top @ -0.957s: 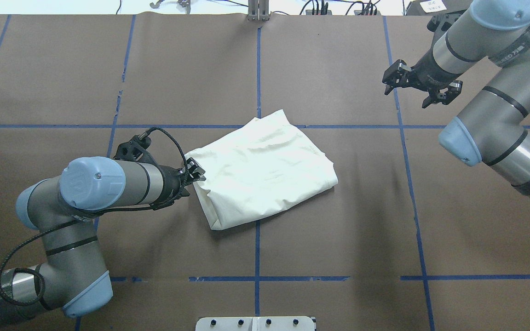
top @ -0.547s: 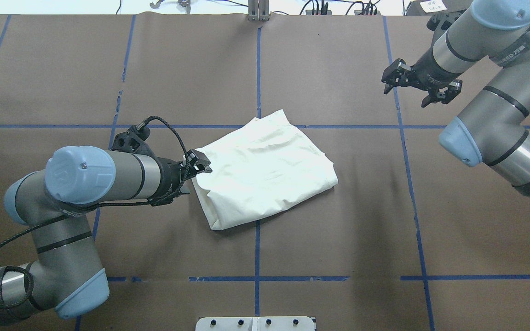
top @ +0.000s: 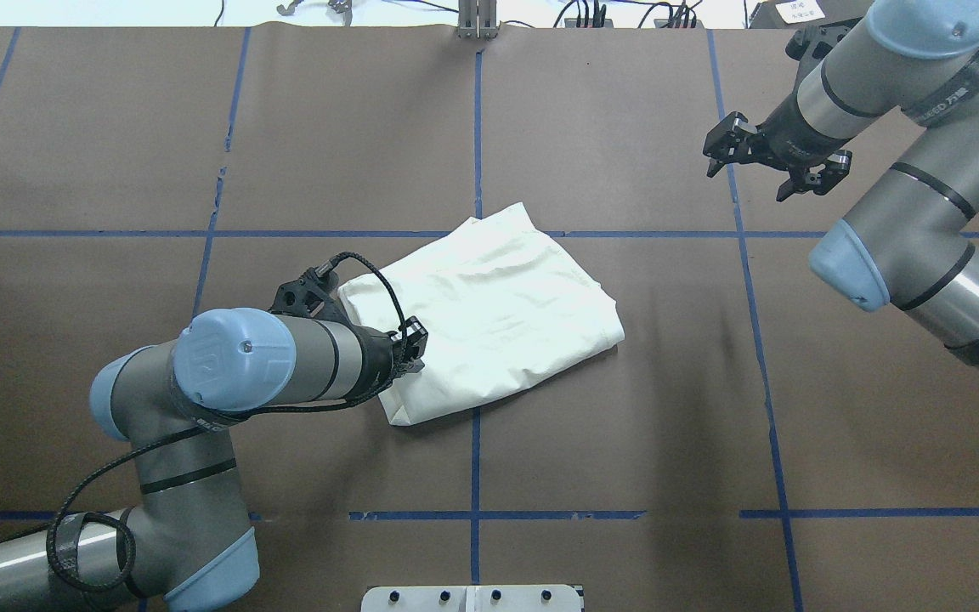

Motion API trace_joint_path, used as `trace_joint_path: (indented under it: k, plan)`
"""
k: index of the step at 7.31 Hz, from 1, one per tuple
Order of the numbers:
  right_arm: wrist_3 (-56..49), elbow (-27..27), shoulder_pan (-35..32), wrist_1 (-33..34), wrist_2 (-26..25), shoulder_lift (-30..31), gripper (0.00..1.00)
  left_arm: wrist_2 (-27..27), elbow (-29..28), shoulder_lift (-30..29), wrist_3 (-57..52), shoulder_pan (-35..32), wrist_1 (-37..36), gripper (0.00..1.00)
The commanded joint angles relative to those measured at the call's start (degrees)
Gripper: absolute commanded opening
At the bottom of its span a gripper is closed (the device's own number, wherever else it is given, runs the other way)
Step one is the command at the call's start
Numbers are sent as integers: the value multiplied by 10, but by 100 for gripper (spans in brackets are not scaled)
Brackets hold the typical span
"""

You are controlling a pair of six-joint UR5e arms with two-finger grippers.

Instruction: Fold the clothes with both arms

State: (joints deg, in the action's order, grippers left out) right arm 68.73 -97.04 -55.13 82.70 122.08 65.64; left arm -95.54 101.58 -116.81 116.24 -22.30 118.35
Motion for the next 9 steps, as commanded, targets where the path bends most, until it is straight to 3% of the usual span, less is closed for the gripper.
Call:
trace_joint_path:
  k: [1,5,7,9]
  plan:
    - [0,0,0,0,0,-1,100,22,-23,7,-1,14,0,0]
    - [0,-2,0,0,1,0,100,25,8,16,11,48,-20,0]
    - [0,-3,2,0,1,2,100,39,26,61,11,67,-21,0]
    - [0,-13,0,2,-1,7,100,35,92,135,-6,77,-22,0]
